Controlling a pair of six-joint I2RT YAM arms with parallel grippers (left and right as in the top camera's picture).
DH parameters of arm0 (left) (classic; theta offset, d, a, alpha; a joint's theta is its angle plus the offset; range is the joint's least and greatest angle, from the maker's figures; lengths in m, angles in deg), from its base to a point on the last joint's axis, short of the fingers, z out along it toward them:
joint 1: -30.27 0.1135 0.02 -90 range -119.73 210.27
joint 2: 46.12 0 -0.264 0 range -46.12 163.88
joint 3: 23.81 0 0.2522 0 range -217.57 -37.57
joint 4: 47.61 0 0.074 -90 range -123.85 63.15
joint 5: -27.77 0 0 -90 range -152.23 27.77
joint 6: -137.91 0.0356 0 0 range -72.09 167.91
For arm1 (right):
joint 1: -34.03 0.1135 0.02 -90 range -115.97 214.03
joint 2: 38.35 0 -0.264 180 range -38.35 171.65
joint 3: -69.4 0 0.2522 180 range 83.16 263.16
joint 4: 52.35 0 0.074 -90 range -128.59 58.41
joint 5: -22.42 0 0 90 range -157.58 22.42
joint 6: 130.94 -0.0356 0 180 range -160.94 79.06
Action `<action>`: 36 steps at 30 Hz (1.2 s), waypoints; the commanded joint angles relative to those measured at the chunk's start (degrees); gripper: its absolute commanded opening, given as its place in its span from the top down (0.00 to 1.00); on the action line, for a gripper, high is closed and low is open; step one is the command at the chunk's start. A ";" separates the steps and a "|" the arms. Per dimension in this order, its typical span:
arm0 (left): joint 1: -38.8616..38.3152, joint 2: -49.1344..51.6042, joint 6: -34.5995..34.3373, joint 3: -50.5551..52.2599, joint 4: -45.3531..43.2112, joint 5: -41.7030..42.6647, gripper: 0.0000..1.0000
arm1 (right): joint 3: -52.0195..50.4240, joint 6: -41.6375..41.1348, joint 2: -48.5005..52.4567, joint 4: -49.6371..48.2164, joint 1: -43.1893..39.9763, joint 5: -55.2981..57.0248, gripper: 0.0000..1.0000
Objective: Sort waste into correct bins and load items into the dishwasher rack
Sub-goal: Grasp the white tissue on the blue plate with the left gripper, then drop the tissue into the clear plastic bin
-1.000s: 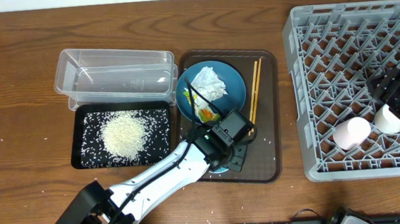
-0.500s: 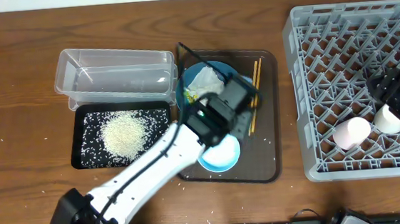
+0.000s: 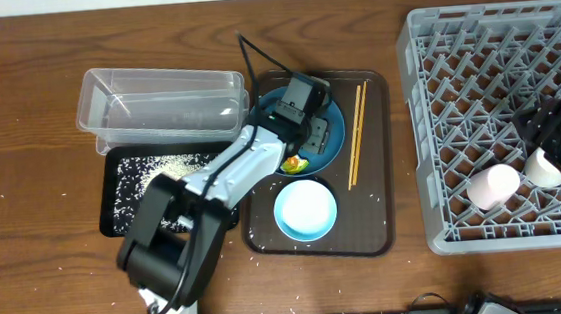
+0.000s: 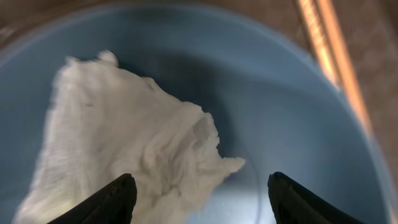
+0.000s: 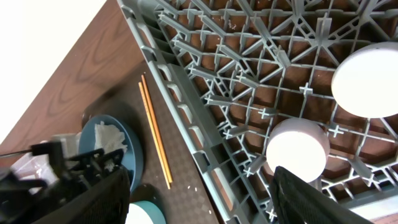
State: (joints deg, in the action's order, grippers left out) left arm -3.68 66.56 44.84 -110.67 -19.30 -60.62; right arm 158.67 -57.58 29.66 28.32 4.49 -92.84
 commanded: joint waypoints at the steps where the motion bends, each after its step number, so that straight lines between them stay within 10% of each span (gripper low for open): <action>1: 0.09 2.97 2.01 -0.31 -0.31 0.33 0.29 | 0.61 0.87 0.15 0.35 0.81 -0.22 0.29; 3: 0.09 3.78 1.99 -0.31 -0.09 0.35 0.31 | 0.61 0.90 0.15 0.57 0.81 -0.20 0.29; 7: 0.00 3.32 1.64 -0.33 -0.07 0.66 0.78 | 0.61 0.87 0.15 0.63 0.81 -0.22 0.29; 10: 0.02 0.31 -0.20 -0.61 0.96 0.98 0.94 | 0.61 0.87 0.15 0.63 0.81 -0.22 0.29; 19: 3.04 -16.90 -1.44 -1.40 4.35 -1.29 0.94 | 0.61 0.87 0.15 0.66 0.81 -0.22 0.29; 31: 20.24 -12.31 -1.27 -1.09 5.49 -2.38 0.93 | 0.61 0.85 0.15 0.63 0.81 -0.24 0.29; 34: 22.62 -10.84 -1.27 -1.09 5.18 -0.74 0.47 | 0.61 0.85 0.15 0.63 0.81 -0.24 0.29; 36: 23.04 -11.43 -1.27 -1.29 6.27 2.69 0.39 | 0.61 0.85 0.15 0.70 0.81 -0.24 0.29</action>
State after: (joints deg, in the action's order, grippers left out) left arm 18.74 55.68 43.68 -111.93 -13.64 -61.58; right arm 158.67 -57.61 29.68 28.96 4.49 -92.84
